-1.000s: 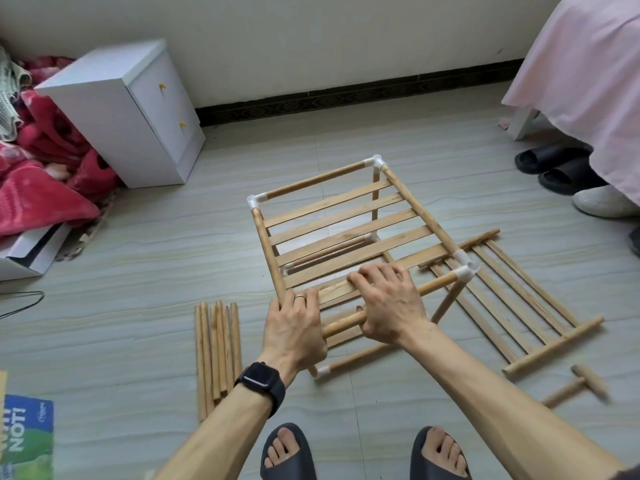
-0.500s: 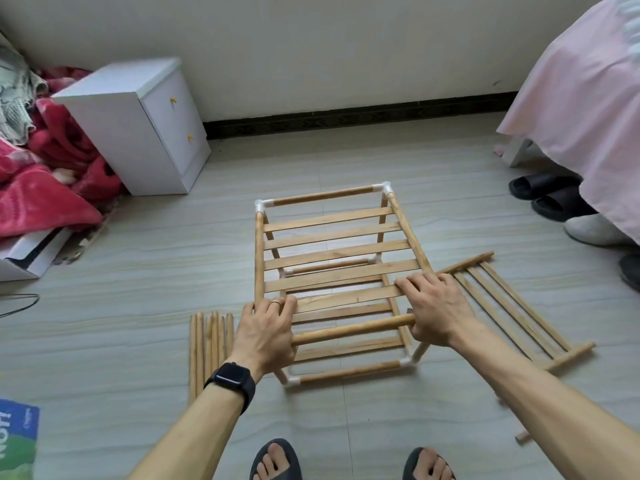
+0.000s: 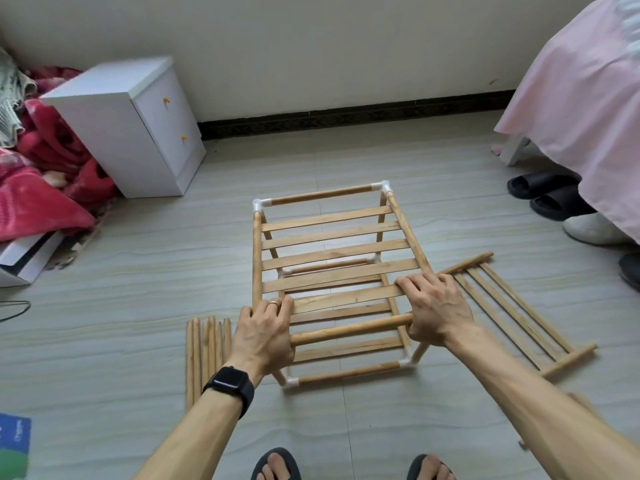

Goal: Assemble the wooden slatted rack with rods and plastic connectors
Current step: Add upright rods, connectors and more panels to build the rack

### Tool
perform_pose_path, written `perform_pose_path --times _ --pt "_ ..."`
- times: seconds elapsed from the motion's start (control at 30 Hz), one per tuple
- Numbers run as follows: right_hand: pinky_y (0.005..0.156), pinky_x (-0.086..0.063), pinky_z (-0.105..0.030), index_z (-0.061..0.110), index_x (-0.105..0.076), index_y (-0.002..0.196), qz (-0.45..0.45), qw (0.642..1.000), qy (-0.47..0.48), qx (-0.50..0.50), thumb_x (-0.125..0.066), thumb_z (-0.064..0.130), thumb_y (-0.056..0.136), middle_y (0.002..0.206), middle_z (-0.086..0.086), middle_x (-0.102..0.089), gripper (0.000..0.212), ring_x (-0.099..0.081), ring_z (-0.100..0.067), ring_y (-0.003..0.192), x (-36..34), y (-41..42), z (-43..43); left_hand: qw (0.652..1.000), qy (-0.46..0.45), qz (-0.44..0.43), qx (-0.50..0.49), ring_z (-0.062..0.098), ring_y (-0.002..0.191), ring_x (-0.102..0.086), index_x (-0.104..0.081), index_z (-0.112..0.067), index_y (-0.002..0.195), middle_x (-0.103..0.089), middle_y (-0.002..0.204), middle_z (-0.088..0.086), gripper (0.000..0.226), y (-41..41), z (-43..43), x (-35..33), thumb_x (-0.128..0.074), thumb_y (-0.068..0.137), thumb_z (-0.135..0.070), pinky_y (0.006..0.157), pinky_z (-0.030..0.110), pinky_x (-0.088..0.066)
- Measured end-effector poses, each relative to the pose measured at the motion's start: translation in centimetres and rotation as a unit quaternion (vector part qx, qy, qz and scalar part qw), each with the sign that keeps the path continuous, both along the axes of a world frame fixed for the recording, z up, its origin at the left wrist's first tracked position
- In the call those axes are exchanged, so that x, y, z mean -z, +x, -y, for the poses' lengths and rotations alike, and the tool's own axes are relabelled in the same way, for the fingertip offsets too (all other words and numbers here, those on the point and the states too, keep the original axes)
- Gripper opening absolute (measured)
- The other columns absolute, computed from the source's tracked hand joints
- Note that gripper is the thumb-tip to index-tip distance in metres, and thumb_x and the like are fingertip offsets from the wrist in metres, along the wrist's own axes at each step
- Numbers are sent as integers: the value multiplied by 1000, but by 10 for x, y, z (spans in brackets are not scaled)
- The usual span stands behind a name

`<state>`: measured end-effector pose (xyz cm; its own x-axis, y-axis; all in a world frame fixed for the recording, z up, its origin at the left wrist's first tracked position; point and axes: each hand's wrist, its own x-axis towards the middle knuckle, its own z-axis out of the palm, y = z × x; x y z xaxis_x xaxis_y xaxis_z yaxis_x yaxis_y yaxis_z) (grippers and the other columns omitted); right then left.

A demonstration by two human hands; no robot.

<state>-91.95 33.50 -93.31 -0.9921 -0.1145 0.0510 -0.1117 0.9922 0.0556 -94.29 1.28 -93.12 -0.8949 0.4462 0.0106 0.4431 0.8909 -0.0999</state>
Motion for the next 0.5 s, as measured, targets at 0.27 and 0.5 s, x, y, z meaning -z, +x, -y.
perform_pose_path --times 0.27,0.5 --pt "114 -11 -55 36 -16 159 29 983 48 176 -66 11 78 166 -10 3 99 4 -32 152 -18 5 10 984 21 176 10 23 112 -53 -36 -20 143 -56 127 4 77 25 -14 -38 -51 87 -70 93 37 -49" --pt "113 -35 -51 16 -33 149 -62 841 -436 316 -57 54 89 149 -17 -39 75 -36 -31 137 -1 81 65 979 176 94 -42 12 105 -62 -65 -40 118 -63 117 -16 29 8 18 -71 -48 97 -52 85 35 -53"
